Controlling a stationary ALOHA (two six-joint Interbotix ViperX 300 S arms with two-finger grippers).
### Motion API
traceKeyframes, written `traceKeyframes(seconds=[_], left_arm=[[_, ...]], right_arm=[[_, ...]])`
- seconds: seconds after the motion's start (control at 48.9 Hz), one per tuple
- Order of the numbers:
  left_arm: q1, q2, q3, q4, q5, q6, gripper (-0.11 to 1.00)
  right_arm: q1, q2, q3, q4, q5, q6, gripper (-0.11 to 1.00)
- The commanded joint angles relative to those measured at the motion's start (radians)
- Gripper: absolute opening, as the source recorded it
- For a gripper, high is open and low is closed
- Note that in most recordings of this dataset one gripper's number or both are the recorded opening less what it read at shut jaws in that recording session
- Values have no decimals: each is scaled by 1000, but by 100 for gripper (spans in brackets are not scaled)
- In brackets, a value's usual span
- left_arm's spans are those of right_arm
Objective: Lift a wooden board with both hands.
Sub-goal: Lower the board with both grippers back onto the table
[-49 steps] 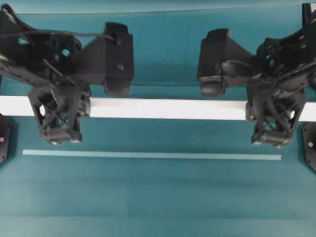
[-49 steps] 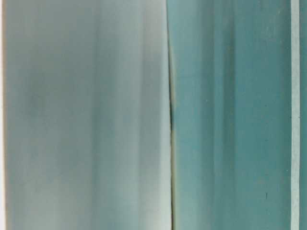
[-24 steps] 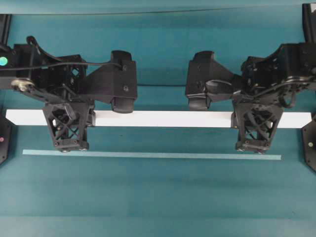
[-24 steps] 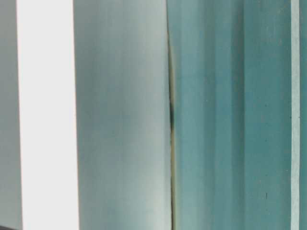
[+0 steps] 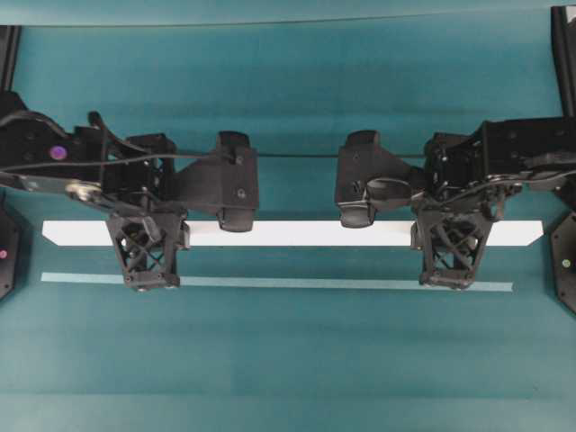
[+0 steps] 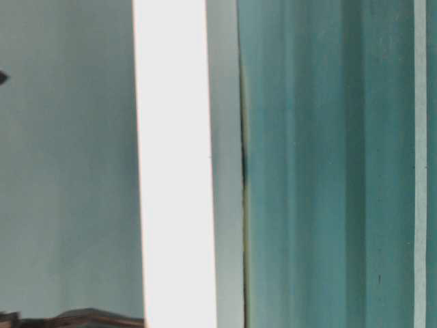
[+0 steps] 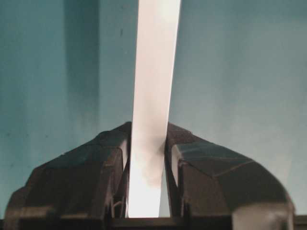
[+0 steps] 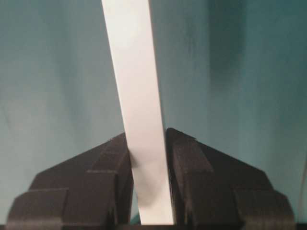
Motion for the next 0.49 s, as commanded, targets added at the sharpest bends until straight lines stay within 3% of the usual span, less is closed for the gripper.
traceKeyframes(seconds=[0.0, 0.471], left_arm=[[-2, 3, 2, 3, -32, -3, 17], [-3, 38, 129, 3, -192, -5, 17]], right_arm=[[0, 8, 20, 5, -41, -8, 21], [15, 55, 109, 9, -176, -14, 21]])
